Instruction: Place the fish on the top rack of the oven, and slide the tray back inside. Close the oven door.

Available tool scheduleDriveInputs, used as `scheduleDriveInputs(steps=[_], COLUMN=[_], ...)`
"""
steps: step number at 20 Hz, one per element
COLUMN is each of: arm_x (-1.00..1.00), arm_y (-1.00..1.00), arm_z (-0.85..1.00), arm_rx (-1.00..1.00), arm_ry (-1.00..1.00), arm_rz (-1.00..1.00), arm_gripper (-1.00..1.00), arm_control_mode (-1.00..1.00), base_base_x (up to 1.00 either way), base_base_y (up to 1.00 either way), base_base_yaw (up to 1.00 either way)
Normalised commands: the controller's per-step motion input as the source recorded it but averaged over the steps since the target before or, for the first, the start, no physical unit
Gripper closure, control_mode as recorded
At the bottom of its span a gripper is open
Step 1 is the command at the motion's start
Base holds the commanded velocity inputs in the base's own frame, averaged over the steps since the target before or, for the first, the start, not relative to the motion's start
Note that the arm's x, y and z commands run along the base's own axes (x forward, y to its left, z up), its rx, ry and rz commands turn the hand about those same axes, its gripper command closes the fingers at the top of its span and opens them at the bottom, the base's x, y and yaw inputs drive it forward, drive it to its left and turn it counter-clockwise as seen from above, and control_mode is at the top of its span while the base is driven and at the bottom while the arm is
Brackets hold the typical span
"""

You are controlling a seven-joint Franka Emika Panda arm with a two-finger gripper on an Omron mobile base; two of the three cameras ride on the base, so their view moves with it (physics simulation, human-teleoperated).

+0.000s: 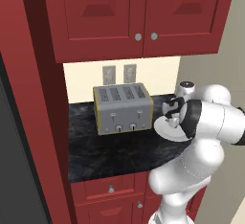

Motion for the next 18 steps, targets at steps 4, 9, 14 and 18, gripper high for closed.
scheduleDriveInputs(steps=[4,9,14,18], arm_x=[0.24,0.27,0.29,0.07], arm_y=[-0.04,-0.03,-0.03,0.00], arm_z=[-0.43,-0.44,-0.39,-0.18], arm_rx=[0.00,0.00,0.00,0.00], arm_ry=[0.00,0.00,-0.01,-0.09], arm_rz=[0.01,0.00,0.01,0.00], arm_gripper=[-1.00,-1.00,1.00,1.00], arm_control_mode=[-1.00,-1.00,-1.00,-1.00], base_base_x=[0.00,0.00,0.00,0.00], base_base_y=[0.00,0.00,0.00,0.00], base_base_yaw=[0.00,0.00,0.00,0.00])
